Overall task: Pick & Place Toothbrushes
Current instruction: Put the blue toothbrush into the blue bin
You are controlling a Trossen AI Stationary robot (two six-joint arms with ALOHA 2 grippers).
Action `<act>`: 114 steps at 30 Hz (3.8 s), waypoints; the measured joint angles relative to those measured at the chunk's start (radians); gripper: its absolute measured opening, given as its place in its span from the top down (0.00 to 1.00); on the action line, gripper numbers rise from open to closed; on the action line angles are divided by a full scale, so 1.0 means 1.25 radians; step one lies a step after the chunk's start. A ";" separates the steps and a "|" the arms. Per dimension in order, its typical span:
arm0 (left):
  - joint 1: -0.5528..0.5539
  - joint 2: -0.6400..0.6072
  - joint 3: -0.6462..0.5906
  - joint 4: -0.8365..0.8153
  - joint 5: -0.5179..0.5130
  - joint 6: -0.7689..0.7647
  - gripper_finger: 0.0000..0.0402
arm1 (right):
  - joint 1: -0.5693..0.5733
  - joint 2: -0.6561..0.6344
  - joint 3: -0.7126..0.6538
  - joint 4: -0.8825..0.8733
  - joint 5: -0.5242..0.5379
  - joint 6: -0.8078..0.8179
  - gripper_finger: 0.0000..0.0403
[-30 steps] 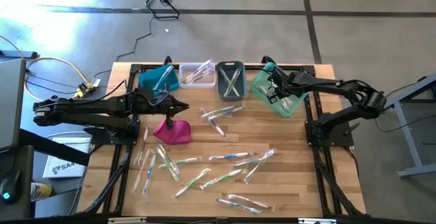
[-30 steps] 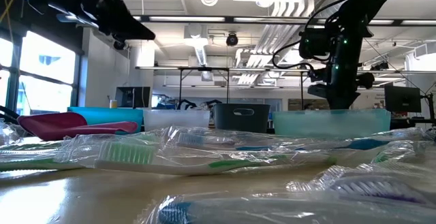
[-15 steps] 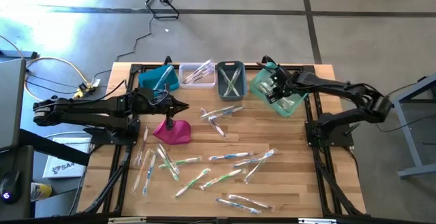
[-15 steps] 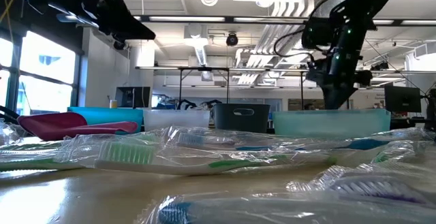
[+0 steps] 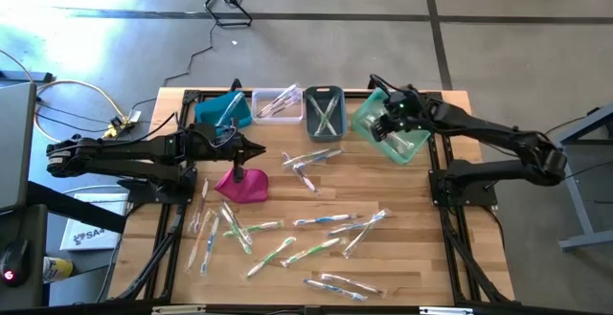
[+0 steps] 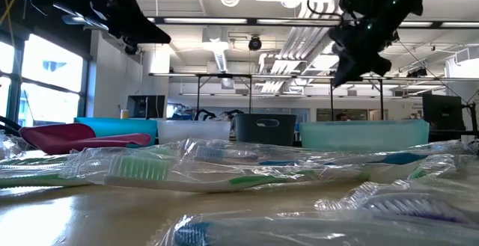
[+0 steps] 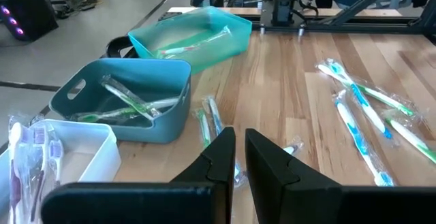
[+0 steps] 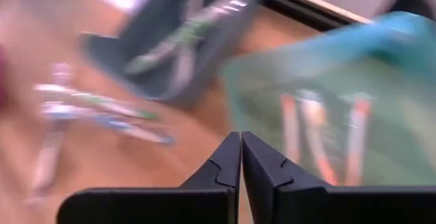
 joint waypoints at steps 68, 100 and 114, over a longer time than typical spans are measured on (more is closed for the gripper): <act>0.000 0.000 -0.001 -0.001 0.000 -0.024 0.93 | 0.223 0.102 -0.001 0.280 0.090 0.014 0.97; 0.000 0.000 -0.001 0.003 0.000 -0.024 0.93 | 0.409 0.141 0.062 0.571 -0.035 -0.134 0.99; 0.000 0.000 -0.001 -0.001 0.000 -0.049 0.93 | 0.417 0.144 0.071 0.523 -0.060 -0.231 0.99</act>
